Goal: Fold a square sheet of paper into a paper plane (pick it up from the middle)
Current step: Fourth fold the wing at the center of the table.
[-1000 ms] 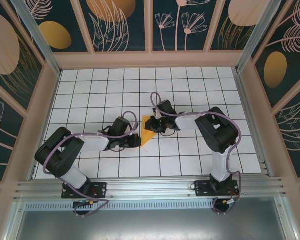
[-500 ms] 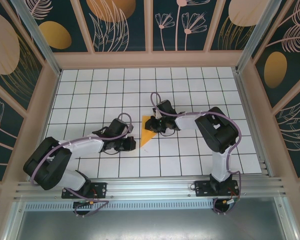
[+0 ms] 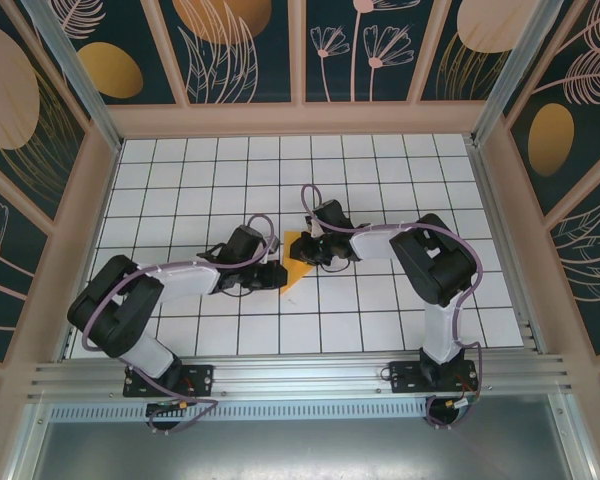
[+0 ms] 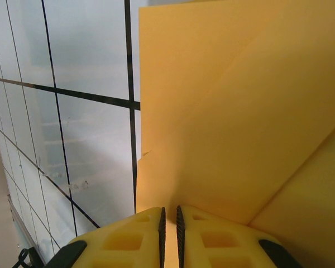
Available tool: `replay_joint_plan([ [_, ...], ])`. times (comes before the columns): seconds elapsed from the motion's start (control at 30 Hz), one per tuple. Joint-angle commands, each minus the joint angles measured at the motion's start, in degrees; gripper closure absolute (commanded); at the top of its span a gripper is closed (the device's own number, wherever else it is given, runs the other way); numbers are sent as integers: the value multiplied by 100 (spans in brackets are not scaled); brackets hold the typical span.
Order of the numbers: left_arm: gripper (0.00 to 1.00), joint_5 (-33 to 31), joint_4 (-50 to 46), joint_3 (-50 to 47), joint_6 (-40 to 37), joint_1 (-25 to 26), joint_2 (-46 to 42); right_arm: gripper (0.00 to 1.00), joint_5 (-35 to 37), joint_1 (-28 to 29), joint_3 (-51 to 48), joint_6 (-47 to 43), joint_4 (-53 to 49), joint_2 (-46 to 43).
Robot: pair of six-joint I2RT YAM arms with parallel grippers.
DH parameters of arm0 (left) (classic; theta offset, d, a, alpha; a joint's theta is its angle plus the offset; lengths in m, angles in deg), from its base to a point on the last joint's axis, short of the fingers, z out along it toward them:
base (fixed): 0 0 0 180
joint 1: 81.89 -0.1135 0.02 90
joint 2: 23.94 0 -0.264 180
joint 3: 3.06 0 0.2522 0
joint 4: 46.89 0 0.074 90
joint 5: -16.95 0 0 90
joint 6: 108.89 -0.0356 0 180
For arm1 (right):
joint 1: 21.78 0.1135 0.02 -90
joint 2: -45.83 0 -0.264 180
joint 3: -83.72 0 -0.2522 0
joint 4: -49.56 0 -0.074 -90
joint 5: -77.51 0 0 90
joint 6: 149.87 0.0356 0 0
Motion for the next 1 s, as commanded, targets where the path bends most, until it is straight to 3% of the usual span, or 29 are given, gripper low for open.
replay_joint_plan([
  [0.0, 87, 302, 374, 18, 29, 7, 268, 82, 388, -68, -78, -50, -70, 370],
  [0.43, 86, 301, -38, -889, -14, 6, 332, 82, 458, -78, -43, -100, -160, 394],
  [0.97, 83, 220, -925, -903, -257, 5, -298, 82, 350, -104, 13, -183, -187, 361],
])
